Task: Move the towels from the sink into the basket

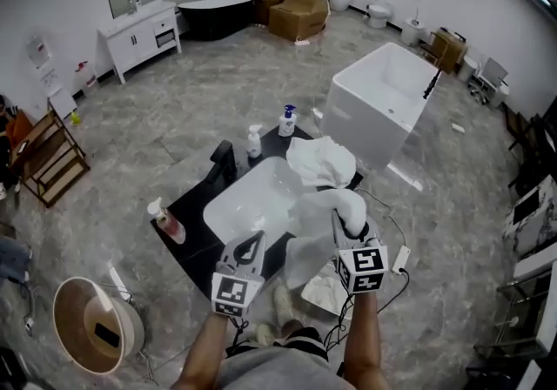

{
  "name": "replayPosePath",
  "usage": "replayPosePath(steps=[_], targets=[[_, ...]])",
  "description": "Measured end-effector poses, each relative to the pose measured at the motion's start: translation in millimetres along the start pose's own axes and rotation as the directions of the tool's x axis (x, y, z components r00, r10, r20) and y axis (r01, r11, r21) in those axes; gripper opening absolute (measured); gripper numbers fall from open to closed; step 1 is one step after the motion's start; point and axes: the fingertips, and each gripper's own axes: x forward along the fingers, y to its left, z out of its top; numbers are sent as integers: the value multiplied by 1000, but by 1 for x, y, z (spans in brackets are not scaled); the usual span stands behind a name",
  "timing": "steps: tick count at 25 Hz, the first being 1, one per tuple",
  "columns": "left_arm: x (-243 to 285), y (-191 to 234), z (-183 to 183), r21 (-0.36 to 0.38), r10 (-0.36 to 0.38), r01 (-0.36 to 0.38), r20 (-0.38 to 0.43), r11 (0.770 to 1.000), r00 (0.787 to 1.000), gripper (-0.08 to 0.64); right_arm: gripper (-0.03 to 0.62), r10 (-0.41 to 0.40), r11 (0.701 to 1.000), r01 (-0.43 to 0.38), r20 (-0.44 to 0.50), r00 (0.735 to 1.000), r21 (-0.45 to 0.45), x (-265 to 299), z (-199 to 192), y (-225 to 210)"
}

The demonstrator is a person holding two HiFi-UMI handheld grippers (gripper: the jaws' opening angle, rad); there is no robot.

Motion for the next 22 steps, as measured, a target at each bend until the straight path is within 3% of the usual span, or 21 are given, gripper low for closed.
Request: replayPosePath(steps=[10, 16, 22], targets=[[19, -90, 24, 22, -172, 172, 41, 985, 984, 9, 98, -174, 985, 174, -2, 985, -15, -95, -9, -57], [42, -151, 20, 25, -259, 258, 26, 966, 966, 9, 98, -249, 968, 250, -64, 967, 17, -141, -58, -97], [67, -215, -7, 5, -302, 303, -29, 953, 953, 9, 98, -258, 961, 267, -117, 959, 72, -174, -117, -137]])
